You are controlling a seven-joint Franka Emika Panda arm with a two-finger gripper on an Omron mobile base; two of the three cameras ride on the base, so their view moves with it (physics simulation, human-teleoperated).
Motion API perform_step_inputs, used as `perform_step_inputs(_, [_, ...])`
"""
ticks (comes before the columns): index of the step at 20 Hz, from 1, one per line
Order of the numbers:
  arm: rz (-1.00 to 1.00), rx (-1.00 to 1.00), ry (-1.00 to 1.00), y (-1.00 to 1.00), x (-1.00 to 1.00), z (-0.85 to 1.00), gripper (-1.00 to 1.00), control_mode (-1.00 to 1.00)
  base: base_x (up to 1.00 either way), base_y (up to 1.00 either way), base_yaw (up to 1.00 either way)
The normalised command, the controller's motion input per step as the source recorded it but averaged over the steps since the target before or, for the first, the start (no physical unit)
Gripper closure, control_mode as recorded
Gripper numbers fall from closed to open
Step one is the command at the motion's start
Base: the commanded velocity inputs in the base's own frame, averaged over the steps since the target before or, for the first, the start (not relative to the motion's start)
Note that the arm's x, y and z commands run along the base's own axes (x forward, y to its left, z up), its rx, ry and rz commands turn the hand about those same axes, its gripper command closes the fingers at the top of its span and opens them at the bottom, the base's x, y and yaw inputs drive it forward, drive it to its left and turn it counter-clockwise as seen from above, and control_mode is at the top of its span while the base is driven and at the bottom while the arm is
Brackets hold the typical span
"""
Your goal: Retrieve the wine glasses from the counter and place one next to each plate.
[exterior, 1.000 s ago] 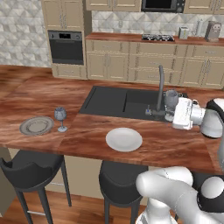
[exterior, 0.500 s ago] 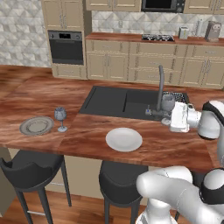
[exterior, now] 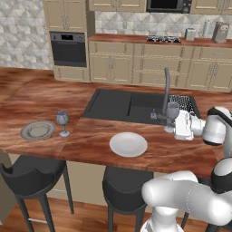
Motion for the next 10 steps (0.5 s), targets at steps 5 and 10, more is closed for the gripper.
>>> perform_step_inputs(5, [0.00,-0.07,0.06,0.00,0.00,-0.12,1.00,-1.00,0.00,0.00,0.00])
perform_step_inputs(10, [0.00,-0.05,0.11,0.00,0.06,-0.22,1.00,-1.00,0.00,0.00,0.00])
